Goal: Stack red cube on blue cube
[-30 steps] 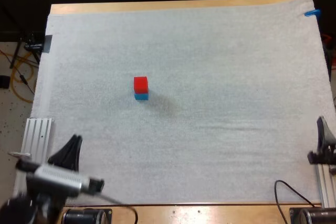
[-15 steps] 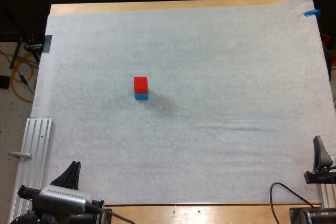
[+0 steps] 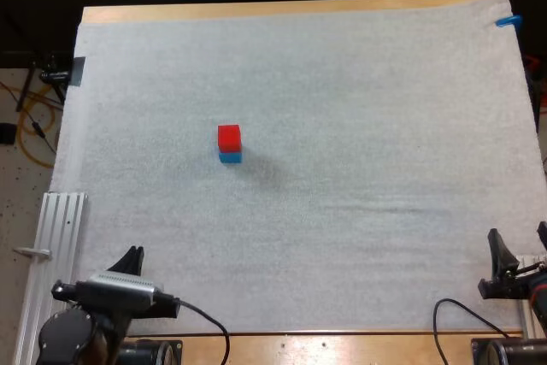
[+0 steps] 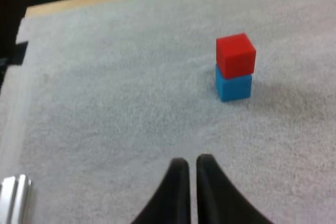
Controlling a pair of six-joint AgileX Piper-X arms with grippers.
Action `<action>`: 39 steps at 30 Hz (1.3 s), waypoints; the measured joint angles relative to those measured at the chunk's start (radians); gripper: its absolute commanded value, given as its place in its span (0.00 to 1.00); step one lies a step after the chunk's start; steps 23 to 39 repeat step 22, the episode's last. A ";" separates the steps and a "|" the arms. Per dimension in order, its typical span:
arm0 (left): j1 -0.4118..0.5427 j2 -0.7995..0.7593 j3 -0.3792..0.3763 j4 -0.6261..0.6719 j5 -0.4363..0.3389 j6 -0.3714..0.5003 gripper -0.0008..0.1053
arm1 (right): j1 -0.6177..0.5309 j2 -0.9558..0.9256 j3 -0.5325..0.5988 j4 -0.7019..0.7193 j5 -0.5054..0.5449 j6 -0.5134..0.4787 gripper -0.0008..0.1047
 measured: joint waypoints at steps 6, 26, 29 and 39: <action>0.000 0.000 0.031 -0.036 0.000 -0.002 0.01 | 0.000 0.000 0.007 0.015 0.000 0.000 0.63; 0.000 0.000 0.031 -0.045 0.000 -0.002 0.01 | 0.000 0.000 0.007 0.016 0.000 -0.003 0.63; 0.000 0.000 0.031 -0.045 0.000 -0.002 0.01 | 0.000 0.000 0.007 0.016 0.000 -0.003 0.63; 0.000 0.000 0.031 -0.045 0.000 -0.002 0.01 | 0.000 0.000 0.007 0.016 0.000 -0.003 0.63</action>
